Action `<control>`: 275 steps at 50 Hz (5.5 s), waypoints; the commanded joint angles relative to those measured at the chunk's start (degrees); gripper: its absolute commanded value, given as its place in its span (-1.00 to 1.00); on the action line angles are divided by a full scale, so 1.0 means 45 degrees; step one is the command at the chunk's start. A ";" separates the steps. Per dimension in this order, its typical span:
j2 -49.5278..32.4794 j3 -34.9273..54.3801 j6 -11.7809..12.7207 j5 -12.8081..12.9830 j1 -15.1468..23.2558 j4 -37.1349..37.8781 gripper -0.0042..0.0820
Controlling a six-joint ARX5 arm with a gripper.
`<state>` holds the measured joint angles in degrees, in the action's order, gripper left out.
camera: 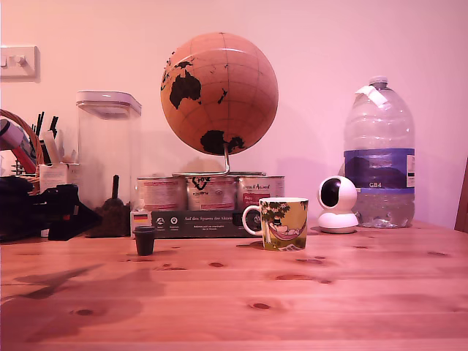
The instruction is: Pick up the coffee capsules from the table one by one and drop them inside the nearest coffee cup
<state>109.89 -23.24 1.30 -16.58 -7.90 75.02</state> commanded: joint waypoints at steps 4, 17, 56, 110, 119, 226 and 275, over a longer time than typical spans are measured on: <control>-0.0155 -0.0029 0.0034 0.0121 0.0000 -0.0578 0.53; -0.0155 -0.0029 0.0034 0.0117 0.0000 -0.0617 0.53; -0.0160 -0.0306 -0.1307 -0.0782 -0.0112 -0.1467 0.53; 0.1962 -0.3245 -0.1321 -0.0199 -0.0996 -0.3162 0.53; 0.2157 -0.3808 -0.1326 -0.0136 -0.1117 -0.3696 0.53; 0.3094 -0.6169 -0.1651 0.0379 -0.1535 -0.6008 -0.78; -0.0539 -0.5401 -0.2783 -0.3138 -0.1972 -0.9389 -0.78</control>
<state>108.40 -47.90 -10.72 -30.30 -15.75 33.43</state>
